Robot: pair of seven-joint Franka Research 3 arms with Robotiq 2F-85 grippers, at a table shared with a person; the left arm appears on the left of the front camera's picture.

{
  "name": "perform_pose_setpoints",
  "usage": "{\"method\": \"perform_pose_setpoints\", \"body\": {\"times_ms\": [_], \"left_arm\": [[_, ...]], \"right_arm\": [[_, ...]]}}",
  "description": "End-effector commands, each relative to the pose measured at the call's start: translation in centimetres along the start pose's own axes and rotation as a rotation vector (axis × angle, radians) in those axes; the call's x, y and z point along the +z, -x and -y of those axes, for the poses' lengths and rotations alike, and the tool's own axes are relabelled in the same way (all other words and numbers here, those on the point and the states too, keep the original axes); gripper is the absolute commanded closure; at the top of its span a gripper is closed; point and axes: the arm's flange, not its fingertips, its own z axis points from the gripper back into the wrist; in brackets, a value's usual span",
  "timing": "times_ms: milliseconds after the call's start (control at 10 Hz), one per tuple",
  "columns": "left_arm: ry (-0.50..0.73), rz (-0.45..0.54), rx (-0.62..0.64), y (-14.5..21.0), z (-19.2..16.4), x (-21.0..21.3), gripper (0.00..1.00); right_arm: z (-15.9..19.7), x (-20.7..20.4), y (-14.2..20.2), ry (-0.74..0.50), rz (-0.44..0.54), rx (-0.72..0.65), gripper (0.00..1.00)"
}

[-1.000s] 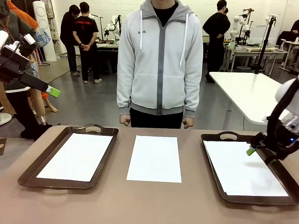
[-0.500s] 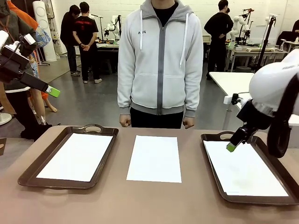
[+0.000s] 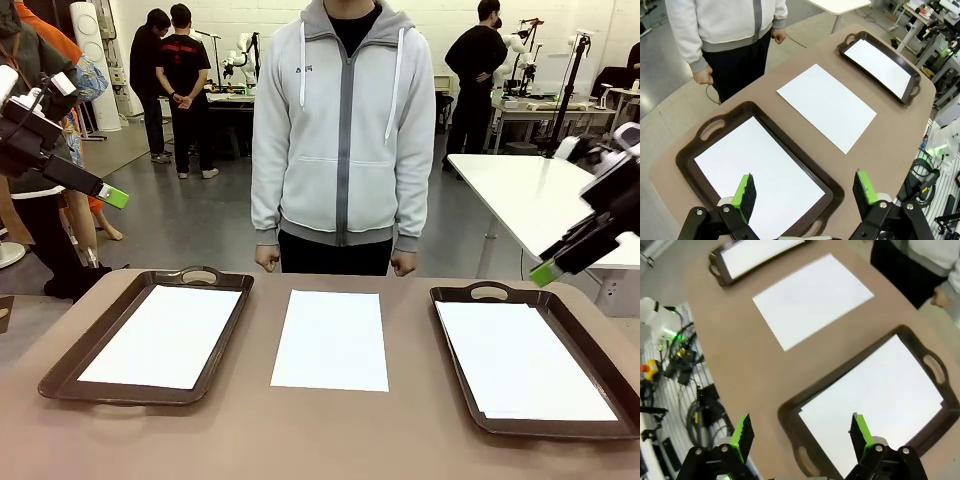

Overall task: Sort the A4 documents.
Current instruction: Receive the A4 Paper.

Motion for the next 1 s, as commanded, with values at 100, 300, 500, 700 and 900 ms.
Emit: {"method": "perform_pose_setpoints", "body": {"times_ms": [100, 300, 500, 700, 900], "left_arm": [[-0.008, 0.002, -0.001, 0.0, 0.0, -0.1, 0.0], [-0.008, 0.002, -0.001, 0.0, 0.0, -0.1, 0.0], [-0.008, 0.002, -0.001, 0.0, 0.0, -0.1, 0.0], [-0.008, 0.002, -0.001, 0.0, 0.0, -0.1, 0.0], [-0.008, 0.002, -0.001, 0.0, 0.0, -0.1, 0.0]], "right_arm": [[1.9, 3.3, -1.8, -0.162, 0.143, -0.052, 0.0], [3.0, 5.4, -2.7, -0.225, 0.175, -0.071, 0.0], [3.6, 5.1, -3.1, -0.23, 0.127, -0.066, 0.0], [3.4, 4.8, -3.7, -0.237, 0.089, -0.034, 0.0], [3.5, 5.2, -3.1, -0.247, 0.087, -0.037, 0.0]]}}
